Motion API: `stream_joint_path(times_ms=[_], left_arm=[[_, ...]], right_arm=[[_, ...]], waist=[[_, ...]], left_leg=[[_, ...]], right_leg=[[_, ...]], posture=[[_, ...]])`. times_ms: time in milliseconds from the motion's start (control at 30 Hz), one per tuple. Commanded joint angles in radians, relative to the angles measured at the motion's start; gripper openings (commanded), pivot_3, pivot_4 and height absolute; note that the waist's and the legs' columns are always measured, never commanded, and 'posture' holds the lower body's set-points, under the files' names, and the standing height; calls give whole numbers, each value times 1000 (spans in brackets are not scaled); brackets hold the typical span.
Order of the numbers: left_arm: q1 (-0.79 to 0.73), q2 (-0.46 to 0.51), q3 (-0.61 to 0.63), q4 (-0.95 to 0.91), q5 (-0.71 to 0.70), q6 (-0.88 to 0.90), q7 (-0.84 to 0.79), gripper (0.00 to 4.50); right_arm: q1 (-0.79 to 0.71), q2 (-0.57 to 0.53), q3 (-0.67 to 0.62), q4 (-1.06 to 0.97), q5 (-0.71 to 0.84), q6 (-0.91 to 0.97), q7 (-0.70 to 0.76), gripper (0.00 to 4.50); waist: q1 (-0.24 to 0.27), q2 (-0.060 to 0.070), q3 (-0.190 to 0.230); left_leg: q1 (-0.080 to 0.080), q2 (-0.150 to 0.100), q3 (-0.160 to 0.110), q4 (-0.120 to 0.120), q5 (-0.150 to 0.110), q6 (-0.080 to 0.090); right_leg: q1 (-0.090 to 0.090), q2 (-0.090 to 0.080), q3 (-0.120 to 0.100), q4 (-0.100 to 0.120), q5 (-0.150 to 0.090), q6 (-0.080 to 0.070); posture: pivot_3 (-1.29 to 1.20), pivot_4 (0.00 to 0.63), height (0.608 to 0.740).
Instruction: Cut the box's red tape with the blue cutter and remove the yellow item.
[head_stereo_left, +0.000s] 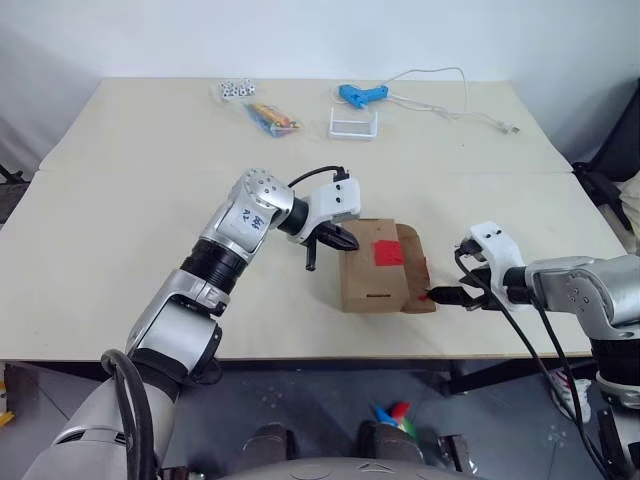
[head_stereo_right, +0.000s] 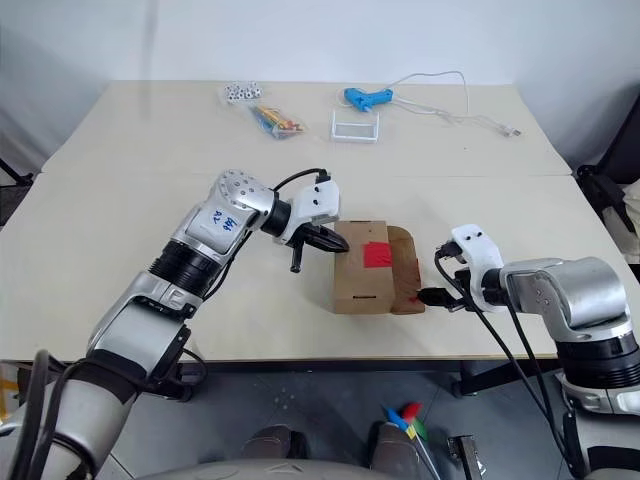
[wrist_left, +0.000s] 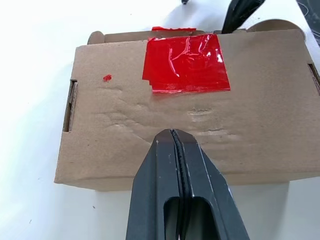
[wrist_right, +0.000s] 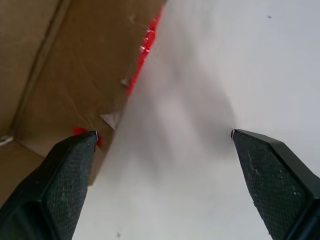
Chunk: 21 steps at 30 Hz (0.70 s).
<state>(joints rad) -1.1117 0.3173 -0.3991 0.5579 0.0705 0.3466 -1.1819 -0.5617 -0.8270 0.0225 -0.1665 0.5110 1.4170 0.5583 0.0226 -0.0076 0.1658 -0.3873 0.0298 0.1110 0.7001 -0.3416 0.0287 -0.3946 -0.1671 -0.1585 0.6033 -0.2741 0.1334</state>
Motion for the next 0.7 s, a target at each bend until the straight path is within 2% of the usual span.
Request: stream_joint_path(times_ms=[33, 133, 267, 367, 567, 700], left_arm=[[68, -4, -80, 26, 49, 39, -38, 0], [73, -2, -78, 17, 47, 45, -38, 0], [74, 0, -75, 18, 48, 48, -35, 0], [73, 1, -68, 16, 44, 51, -30, 0], [80, 6, -62, -6, 41, 63, -33, 0], [87, 9, -56, -32, 31, 69, -40, 0]], right_arm=[[18, -44, 48, 11, -31, -28, 18, 4461], [39, -99, 99, -6, -47, -76, 54, 4461], [55, -159, 107, -21, -39, -131, 122, 4461], [49, -178, 51, -23, -8, -153, 170, 4461], [-87, -68, -174, 61, 120, -17, 169, 4461], [-164, 30, -269, 187, 168, 105, 154, 4461]], waist=[[0, 0, 0], [2, 0, 0], [2, 0, 0], [2, 0, 0], [0, 1, 0], [0, 1, 0]], left_leg=[[0, 0, 0, 0, 0, 0], [0, 0, -3, 0, 0, 0], [0, 0, -5, 0, 0, 0], [0, 0, -4, -1, 0, 0], [0, 0, -3, 0, 0, 0], [0, 1, -4, -1, 0, 0]], right_leg=[[0, 0, 0, 0, 0, 0], [0, 0, 0, -1, 0, 0], [1, 0, 0, -2, 0, 0], [1, 0, 0, -3, 0, 0], [1, 0, 0, -4, 0, 0], [1, 0, -1, -4, 0, 0]], posture=[[0, 150, 740], [0, 150, 740], [0, 150, 740], [0, 150, 740], [0, 150, 740], [0, 150, 740]])
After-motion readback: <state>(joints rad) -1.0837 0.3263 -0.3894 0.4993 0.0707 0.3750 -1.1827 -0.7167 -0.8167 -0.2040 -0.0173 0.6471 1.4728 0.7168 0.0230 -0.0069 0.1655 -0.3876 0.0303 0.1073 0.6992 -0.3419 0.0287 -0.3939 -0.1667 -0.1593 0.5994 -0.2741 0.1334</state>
